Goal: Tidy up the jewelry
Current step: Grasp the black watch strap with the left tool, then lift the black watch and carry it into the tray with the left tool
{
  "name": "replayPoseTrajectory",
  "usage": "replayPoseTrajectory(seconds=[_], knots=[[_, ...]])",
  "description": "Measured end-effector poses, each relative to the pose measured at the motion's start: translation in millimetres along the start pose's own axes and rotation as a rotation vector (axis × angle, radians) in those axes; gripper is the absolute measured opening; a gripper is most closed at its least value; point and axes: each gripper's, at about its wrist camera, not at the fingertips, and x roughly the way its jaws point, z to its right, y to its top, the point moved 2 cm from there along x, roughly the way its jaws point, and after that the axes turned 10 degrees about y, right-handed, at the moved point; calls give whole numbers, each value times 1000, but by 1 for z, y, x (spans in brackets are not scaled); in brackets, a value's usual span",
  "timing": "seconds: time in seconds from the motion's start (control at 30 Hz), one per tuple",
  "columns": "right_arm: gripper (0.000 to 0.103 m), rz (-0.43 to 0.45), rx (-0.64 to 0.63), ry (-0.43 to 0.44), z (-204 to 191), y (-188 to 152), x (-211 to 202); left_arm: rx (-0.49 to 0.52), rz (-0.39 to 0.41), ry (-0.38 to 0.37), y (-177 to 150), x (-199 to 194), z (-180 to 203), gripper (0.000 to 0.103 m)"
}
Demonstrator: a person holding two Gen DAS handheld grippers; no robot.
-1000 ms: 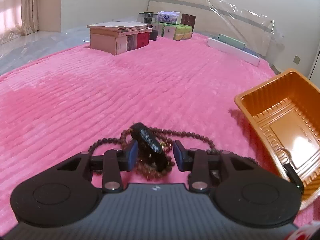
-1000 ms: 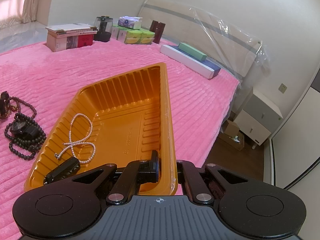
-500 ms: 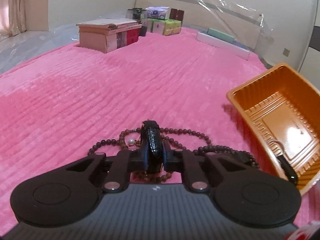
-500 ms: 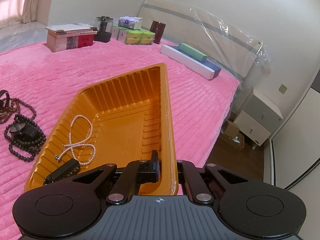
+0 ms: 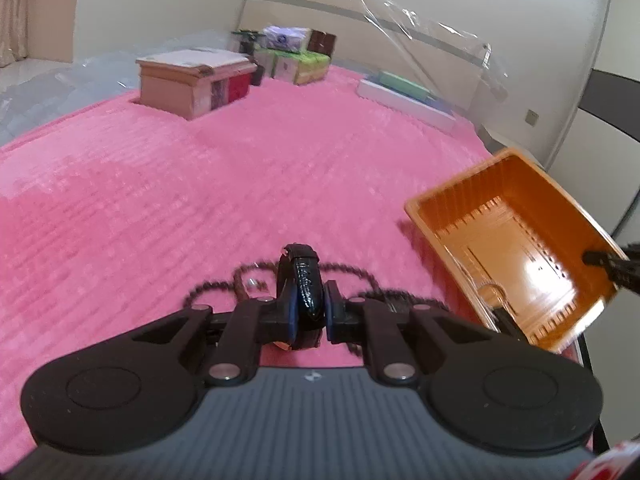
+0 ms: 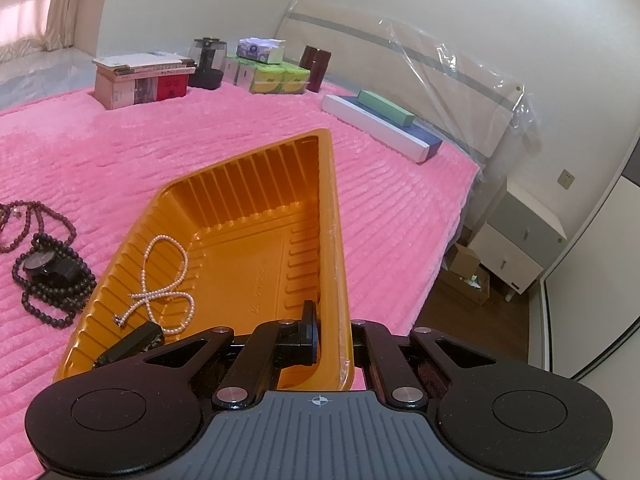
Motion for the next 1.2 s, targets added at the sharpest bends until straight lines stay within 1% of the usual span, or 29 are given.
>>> replayPoseTrajectory(seconds=[0.13,0.2,0.27,0.37,0.47,0.57,0.67,0.73,0.77,0.8,0.87,0.9,0.97,1.03,1.07,1.13,1.2], knots=[[4,-2,1,-1,0,0,0,22,-55,-20,-24,2,8,12],[4,-3,2,0,1,0,-1,36,-93,-20,-38,5,12,12],[4,-3,0,0,1,0,-1,54,-111,0,-50,5,13,12],[4,-3,-1,-1,1,0,-1,81,-94,40,-57,0,9,13],[4,-2,0,0,1,-1,-1,156,-66,122,-57,-5,8,12],[4,-1,-3,-1,0,-1,-2,162,-59,146,-54,-7,1,12],[4,-2,-4,-2,0,-1,-2,175,-51,197,-52,-7,-3,10],[4,-1,-6,-2,0,-1,-2,170,-62,202,-51,-3,-6,10],[4,-1,-7,-2,0,-1,-2,163,-72,201,-51,0,-9,11],[4,-1,-7,-2,0,0,-2,160,-73,218,-50,1,-11,13],[4,-1,-7,-3,0,-1,-2,166,-57,265,-50,0,-14,22],[4,-1,-8,-3,0,-1,-2,166,-46,278,-50,-2,-16,22],[4,-1,-8,-4,0,0,-2,152,-15,274,-48,-8,-16,22],[4,-1,-8,-4,0,0,-2,160,29,248,-47,-15,-12,22],[4,0,-8,-4,0,0,-2,181,46,227,-46,-17,-7,22],[4,-1,-8,-4,0,0,-2,254,59,185,-47,-17,6,22],[4,-1,-8,-4,0,0,-2,333,48,136,-50,-14,20,22]])
